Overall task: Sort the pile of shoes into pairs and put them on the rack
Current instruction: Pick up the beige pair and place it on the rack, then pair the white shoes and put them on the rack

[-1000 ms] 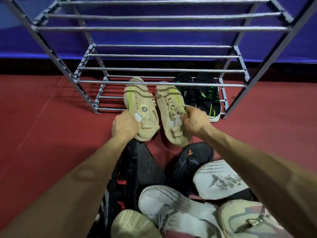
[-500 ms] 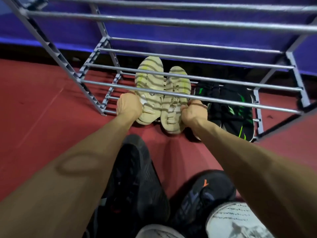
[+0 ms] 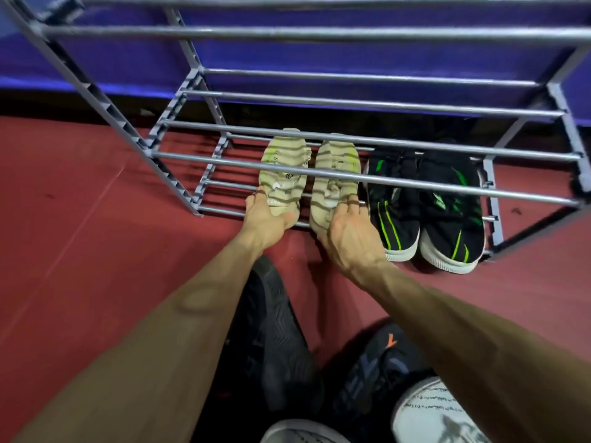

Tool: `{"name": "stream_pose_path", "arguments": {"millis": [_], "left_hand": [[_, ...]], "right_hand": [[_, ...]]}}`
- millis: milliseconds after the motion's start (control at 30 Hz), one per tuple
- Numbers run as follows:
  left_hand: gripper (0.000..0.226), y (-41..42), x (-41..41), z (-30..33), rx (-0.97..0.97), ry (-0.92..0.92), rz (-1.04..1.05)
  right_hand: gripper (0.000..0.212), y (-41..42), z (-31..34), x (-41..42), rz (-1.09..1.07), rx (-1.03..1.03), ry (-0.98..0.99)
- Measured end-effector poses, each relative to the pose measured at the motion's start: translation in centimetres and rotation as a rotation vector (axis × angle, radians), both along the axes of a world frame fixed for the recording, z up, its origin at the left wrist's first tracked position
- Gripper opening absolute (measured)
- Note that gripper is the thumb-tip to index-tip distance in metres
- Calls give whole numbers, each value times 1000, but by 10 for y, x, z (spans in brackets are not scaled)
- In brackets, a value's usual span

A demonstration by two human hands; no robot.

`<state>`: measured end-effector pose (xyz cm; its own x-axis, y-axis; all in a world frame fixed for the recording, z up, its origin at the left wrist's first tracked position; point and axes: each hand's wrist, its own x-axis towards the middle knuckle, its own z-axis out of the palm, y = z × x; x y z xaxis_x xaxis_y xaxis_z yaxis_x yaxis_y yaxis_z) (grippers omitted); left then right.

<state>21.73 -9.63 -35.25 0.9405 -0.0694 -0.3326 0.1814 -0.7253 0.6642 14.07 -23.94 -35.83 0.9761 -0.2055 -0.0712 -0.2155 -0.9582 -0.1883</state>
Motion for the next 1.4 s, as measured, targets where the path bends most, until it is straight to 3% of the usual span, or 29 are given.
{"name": "stream_pose_path", "arguments": {"millis": [133, 233, 333, 467, 533, 700, 933, 1167, 1400], "left_hand": [[62, -4, 3, 5, 17, -91, -28], [64, -4, 3, 6, 36, -19, -8], [66, -6, -4, 5, 22, 13, 59], [59, -12, -34, 11, 15, -95, 86], [60, -13, -53, 14, 56, -148, 28], [46, -10, -95, 25, 176, -169, -158], [47, -24, -150, 45, 201, -131, -461], [28, -59, -215, 73, 132, -96, -713], [29, -78, -258, 47, 327, 20, -954]], "right_hand": [[49, 0, 11, 15, -102, 77, -40], [62, -2, 13, 15, -140, 165, 21], [61, -6, 18, 7, -98, 206, 58], [54, -6, 25, -22, -83, 274, -56], [47, -7, 26, -39, -39, 240, -99], [29, -19, 36, -78, -21, 224, 1], [38, -45, 53, -155, -118, 161, 51], [44, -75, 74, -250, -315, 166, 123], [40, -100, 78, -322, -464, 148, 121]]}}
